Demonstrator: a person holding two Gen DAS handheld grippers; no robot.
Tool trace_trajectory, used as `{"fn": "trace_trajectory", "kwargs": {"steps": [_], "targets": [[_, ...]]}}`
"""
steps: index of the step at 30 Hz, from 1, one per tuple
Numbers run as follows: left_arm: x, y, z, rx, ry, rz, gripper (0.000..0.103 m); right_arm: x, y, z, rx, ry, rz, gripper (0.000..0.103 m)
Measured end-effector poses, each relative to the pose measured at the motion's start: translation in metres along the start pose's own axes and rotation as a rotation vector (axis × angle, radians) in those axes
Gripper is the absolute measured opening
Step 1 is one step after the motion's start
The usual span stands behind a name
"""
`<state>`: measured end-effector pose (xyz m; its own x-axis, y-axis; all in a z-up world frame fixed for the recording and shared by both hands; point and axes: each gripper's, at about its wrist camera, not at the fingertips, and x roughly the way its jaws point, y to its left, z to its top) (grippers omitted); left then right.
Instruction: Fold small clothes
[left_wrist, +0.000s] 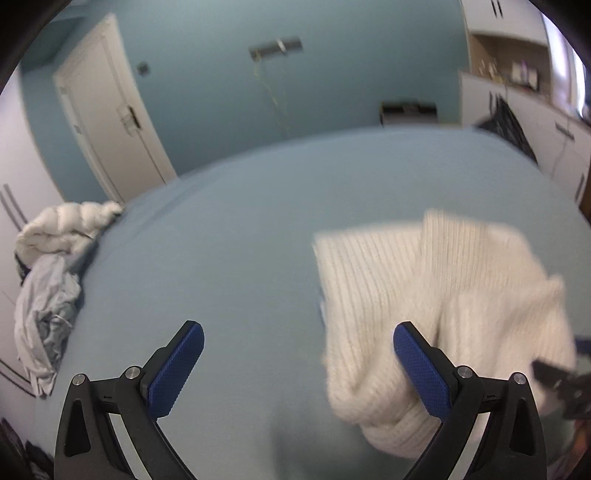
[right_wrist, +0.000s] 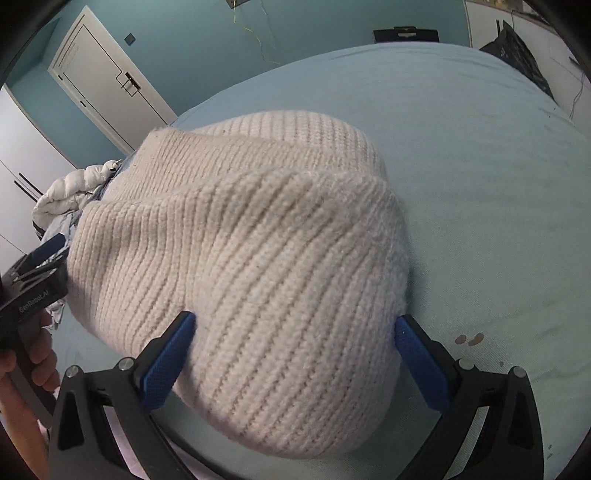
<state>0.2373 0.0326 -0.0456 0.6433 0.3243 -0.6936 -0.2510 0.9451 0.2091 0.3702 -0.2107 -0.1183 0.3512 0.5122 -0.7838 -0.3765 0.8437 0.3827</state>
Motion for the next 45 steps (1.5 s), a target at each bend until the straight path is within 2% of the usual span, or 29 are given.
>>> {"fn": "trace_trajectory", "kwargs": {"steps": [2,4,6,8,10,12,15,17,19,21,23,24,27,29,33,37,41,45], "targets": [[-0.020,0.001,0.007,-0.006,-0.076,-0.016,0.103,-0.001,0.007,-0.004,0.015,-0.002,-0.001,0.102],[-0.026,-0.007,0.008,0.020,-0.092,-0.075,0.103,0.000,0.012,-0.007,0.018,-0.002,0.000,0.102],[-0.014,-0.024,0.004,0.072,-0.034,-0.119,0.103,0.000,0.015,-0.011,0.025,-0.003,0.002,0.102],[0.002,-0.037,-0.007,0.102,0.022,-0.119,0.103,-0.007,-0.004,-0.006,0.033,-0.005,0.001,0.102],[0.010,-0.040,-0.017,0.088,0.024,-0.129,0.103,-0.005,-0.007,-0.006,0.034,-0.003,0.003,0.102],[0.018,-0.037,-0.024,0.071,0.038,-0.131,0.103,0.003,-0.028,0.003,0.038,0.003,0.006,0.102],[0.030,-0.023,-0.027,-0.002,0.090,-0.167,0.103,0.001,-0.027,0.013,0.038,0.020,0.020,0.102],[0.033,-0.019,-0.029,-0.013,0.094,-0.174,0.103,0.000,-0.030,0.021,0.045,0.030,0.030,0.102],[0.036,-0.016,-0.032,-0.010,0.090,-0.172,0.103,-0.014,-0.034,0.026,0.061,-0.005,0.044,0.102],[0.036,-0.016,-0.034,-0.011,0.088,-0.172,0.103,-0.037,-0.044,0.031,0.095,-0.080,0.049,0.102],[0.036,-0.017,-0.034,-0.008,0.087,-0.171,0.103,-0.046,-0.062,0.034,0.163,-0.109,0.061,0.102],[0.036,-0.017,-0.035,-0.008,0.087,-0.172,0.103,-0.040,-0.071,0.034,0.191,-0.087,0.062,0.102],[0.042,-0.020,-0.031,-0.018,0.104,-0.190,0.103,-0.008,-0.092,0.027,0.259,0.053,0.068,0.102],[0.045,-0.014,-0.032,-0.048,0.119,-0.222,0.103,0.007,-0.107,0.017,0.328,0.063,0.171,0.102],[0.052,-0.001,-0.034,-0.120,0.166,-0.306,0.103,0.016,-0.121,0.014,0.379,0.095,0.220,0.102],[0.051,0.006,-0.038,-0.139,0.167,-0.324,0.103,-0.006,-0.126,0.009,0.446,0.129,0.172,0.102],[0.051,0.006,-0.037,-0.145,0.173,-0.325,0.103,-0.067,-0.110,0.001,0.334,0.066,0.005,0.102],[0.048,0.003,-0.033,-0.128,0.170,-0.312,0.103,-0.100,-0.117,-0.014,0.338,0.002,-0.003,0.102]]}}
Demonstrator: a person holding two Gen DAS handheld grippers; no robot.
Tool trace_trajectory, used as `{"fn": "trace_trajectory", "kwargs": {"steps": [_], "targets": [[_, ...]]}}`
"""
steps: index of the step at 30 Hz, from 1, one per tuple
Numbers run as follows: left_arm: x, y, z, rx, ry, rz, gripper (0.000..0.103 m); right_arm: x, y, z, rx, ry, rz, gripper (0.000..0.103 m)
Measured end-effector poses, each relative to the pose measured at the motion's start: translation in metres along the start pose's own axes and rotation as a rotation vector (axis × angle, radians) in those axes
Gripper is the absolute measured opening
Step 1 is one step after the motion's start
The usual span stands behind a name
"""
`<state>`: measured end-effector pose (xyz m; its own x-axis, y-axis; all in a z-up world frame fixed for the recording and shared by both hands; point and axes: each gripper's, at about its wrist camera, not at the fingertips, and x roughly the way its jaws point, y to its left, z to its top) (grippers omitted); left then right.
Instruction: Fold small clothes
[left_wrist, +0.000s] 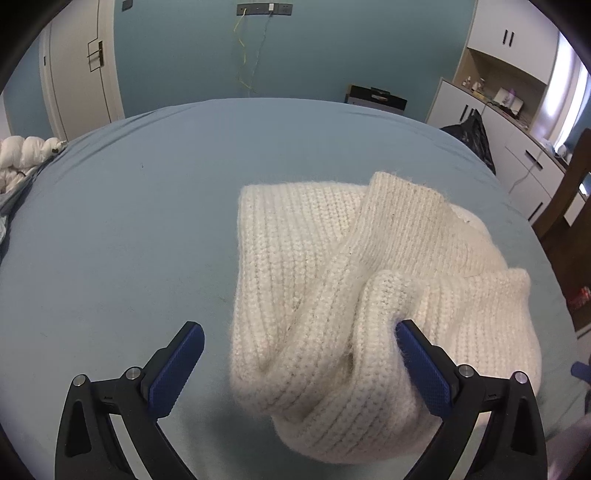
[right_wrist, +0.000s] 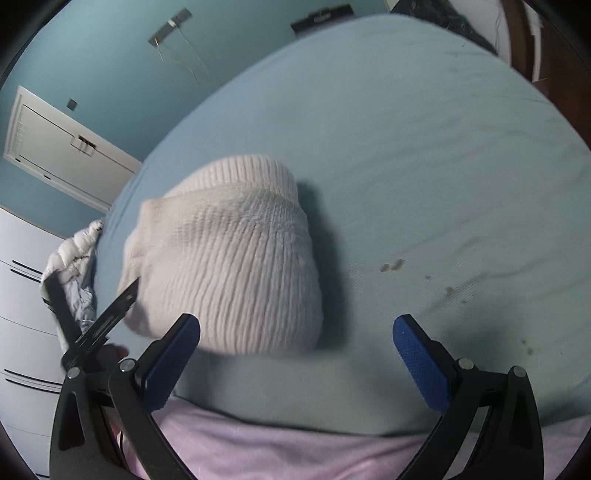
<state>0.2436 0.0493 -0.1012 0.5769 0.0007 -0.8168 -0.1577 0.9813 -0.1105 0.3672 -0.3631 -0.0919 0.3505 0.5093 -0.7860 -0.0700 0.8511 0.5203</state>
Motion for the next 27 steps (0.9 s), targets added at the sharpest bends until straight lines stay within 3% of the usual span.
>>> {"fn": "trace_trajectory", "kwargs": {"steps": [4,7,12,19,27], "targets": [[-0.010,-0.003,0.011,-0.014,0.009,-0.005,0.103,0.018,-0.026,0.018,0.087,0.018,0.066,0.102],[-0.027,0.001,0.022,-0.011,-0.018,0.024,0.103,0.038,-0.042,0.030,0.169,0.049,0.177,0.102],[-0.058,0.016,0.037,-0.006,-0.107,0.102,0.103,0.069,-0.025,0.043,0.179,0.082,0.216,0.102],[-0.038,0.033,0.040,-0.011,-0.046,0.139,0.103,0.088,-0.022,0.066,0.165,0.106,0.307,0.102],[-0.029,0.026,0.032,0.036,-0.011,0.127,0.103,0.092,-0.032,0.066,0.202,0.135,0.392,0.102]]}}
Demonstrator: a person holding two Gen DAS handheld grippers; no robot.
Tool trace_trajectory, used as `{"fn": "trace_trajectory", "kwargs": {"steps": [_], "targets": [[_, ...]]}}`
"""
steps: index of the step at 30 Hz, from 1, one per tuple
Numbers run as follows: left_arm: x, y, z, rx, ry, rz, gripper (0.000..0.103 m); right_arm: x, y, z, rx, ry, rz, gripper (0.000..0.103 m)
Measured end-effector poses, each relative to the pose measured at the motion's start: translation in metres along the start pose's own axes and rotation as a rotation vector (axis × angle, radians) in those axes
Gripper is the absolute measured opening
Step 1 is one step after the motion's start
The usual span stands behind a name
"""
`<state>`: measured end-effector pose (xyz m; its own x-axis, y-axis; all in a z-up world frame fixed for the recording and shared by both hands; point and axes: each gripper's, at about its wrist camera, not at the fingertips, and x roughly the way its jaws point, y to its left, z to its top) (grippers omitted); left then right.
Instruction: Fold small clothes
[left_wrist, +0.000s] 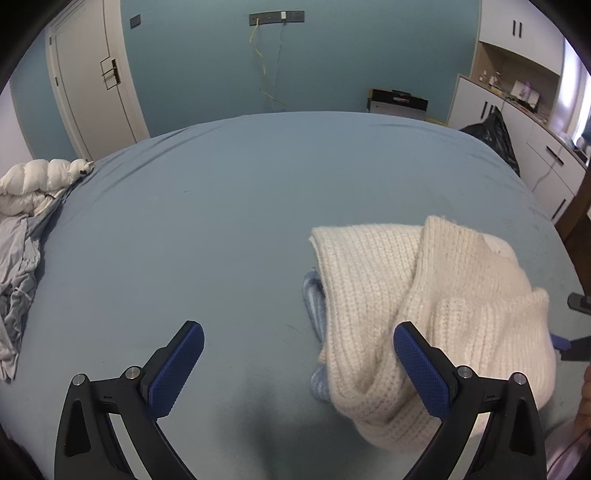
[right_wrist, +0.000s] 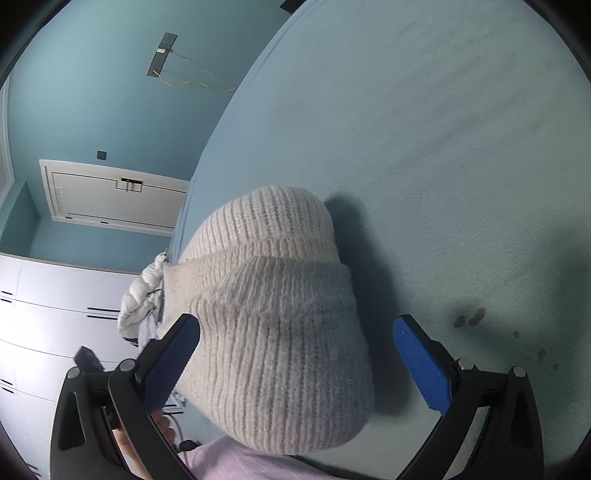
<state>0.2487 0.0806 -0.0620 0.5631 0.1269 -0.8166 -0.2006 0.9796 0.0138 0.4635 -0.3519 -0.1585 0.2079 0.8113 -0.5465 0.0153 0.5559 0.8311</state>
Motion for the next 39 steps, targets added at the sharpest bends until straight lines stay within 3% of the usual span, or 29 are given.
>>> {"fn": "trace_trajectory", "kwargs": {"steps": [11,18,22,28,33,39], "targets": [[-0.004,0.008,0.001,-0.039,0.013,-0.054,0.103,0.030,-0.012,-0.009,0.106,0.143,0.143,0.102],[-0.007,0.010,0.002,-0.052,0.009,-0.084,0.103,0.049,-0.011,-0.016,0.084,0.194,0.072,0.102],[-0.007,0.010,0.003,-0.061,0.010,-0.109,0.103,0.054,-0.018,-0.016,0.131,0.202,0.106,0.102],[-0.011,-0.001,0.002,-0.056,0.011,-0.266,0.103,0.059,-0.028,-0.018,0.149,0.187,0.147,0.103],[0.026,-0.020,-0.005,0.017,0.111,-0.266,0.103,0.060,-0.031,-0.018,0.154,0.186,0.162,0.103],[0.081,-0.004,-0.014,-0.143,0.228,-0.477,0.103,0.064,-0.033,-0.016,0.148,0.191,0.170,0.103]]}}
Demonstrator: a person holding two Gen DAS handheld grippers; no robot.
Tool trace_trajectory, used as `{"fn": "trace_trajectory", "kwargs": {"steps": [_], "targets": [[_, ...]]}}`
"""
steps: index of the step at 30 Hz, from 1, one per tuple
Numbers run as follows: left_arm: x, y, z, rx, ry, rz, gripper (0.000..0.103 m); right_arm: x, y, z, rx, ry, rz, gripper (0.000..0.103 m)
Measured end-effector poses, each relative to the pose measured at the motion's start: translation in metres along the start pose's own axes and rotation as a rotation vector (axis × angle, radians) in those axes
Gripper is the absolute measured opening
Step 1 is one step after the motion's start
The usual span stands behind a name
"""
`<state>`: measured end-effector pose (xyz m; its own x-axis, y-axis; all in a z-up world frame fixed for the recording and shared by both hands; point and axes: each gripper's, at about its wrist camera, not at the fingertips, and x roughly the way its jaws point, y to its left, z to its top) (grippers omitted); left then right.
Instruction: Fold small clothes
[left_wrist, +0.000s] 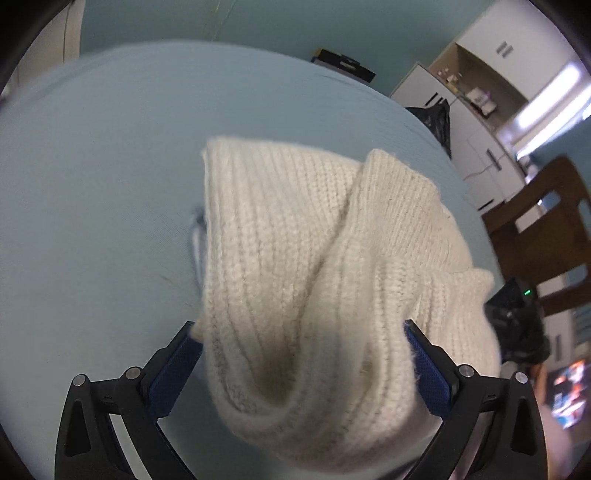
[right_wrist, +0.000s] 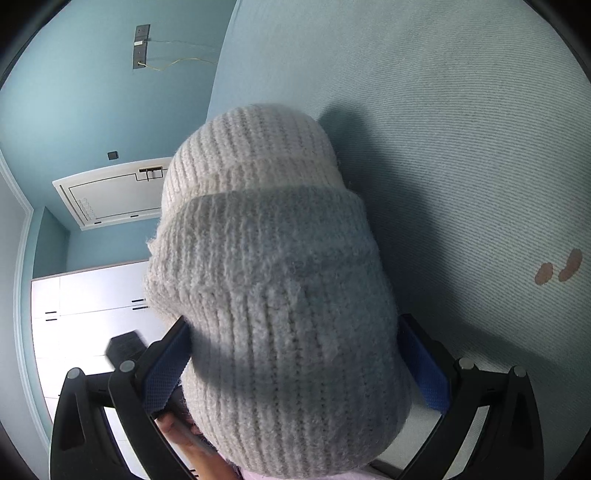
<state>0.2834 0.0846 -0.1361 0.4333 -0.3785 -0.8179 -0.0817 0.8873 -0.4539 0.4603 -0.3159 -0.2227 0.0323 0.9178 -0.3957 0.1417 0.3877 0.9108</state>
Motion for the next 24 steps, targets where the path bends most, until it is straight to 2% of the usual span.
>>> {"fn": "trace_trajectory", "kwargs": {"steps": [5,8,12,17,24], "targets": [[0.023,0.028,-0.001,-0.161,0.064,-0.196,0.103,0.007,-0.013,0.010,0.015,0.019,0.059,0.103],[0.041,0.036,-0.009,-0.245,0.083,-0.285,0.103,0.011,-0.018,0.017,0.022,0.030,0.085,0.103],[0.055,0.034,-0.009,-0.273,0.094,-0.294,0.103,0.015,-0.023,0.022,0.018,0.045,0.111,0.103],[0.060,0.020,0.000,-0.227,0.117,-0.274,0.103,0.014,-0.021,0.028,0.014,0.068,0.101,0.102],[0.051,0.008,0.006,-0.208,0.064,-0.341,0.103,0.008,0.041,0.020,-0.288,0.022,-0.057,0.102]]}}
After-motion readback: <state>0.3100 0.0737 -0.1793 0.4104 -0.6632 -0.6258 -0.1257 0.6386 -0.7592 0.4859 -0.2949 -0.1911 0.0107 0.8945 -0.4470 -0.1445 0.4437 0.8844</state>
